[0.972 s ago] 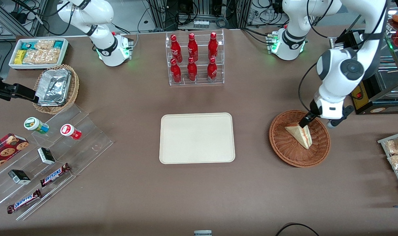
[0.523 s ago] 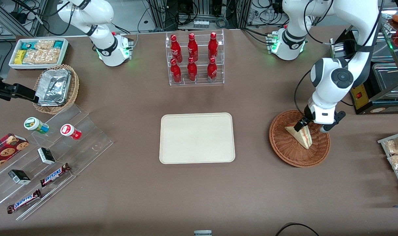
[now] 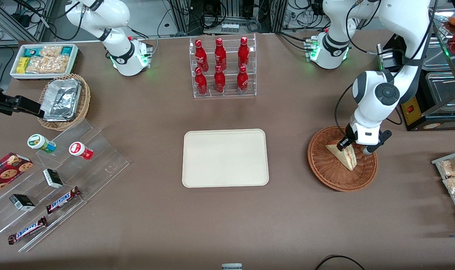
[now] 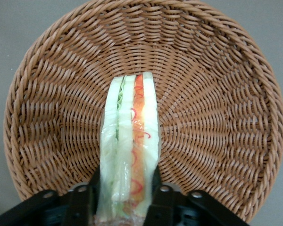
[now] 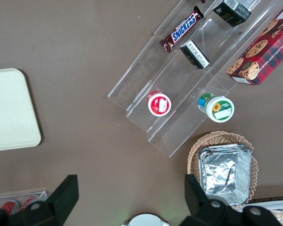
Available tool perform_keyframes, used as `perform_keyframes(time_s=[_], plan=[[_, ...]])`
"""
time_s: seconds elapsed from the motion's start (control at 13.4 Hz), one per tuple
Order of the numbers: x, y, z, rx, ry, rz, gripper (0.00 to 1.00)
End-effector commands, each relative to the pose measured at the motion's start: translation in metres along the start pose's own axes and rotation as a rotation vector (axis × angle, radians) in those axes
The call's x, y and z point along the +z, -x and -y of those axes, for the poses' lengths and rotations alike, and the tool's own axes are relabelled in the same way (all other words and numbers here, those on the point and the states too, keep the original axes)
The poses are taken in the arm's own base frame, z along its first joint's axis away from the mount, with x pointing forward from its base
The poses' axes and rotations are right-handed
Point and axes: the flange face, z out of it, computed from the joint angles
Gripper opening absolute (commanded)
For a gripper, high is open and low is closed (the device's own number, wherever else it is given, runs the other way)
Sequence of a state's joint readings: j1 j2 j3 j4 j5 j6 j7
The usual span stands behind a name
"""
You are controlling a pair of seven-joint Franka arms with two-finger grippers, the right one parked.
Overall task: Place sandwich from basket to tray
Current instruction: 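Lift the sandwich and carry it with the left gripper over the tray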
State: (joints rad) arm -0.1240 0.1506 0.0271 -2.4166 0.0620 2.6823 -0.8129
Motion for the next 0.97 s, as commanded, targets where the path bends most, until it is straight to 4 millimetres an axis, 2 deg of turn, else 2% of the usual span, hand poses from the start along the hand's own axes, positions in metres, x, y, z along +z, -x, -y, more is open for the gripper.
perform_keyframes(time_s=[0.0,0.07,0.22,0.37,0.52,0.6,0.75,0.9], plan=[[-0.005,-0.005,-0.009,-0.010,0.021,-0.018,0.00],[-0.010,-0.005,-0.010,-0.008,0.025,-0.021,0.00],[-0.046,0.007,-0.024,0.045,0.028,-0.024,0.00],[-0.097,0.024,-0.046,0.119,-0.014,0.003,0.00],[-0.148,0.045,-0.087,0.217,-0.101,0.069,0.00],[-0.170,0.061,-0.112,0.262,-0.125,0.089,0.00],[-0.194,0.105,-0.155,0.341,-0.130,0.105,0.00],[-0.203,0.157,-0.194,0.412,-0.100,0.108,0.00]])
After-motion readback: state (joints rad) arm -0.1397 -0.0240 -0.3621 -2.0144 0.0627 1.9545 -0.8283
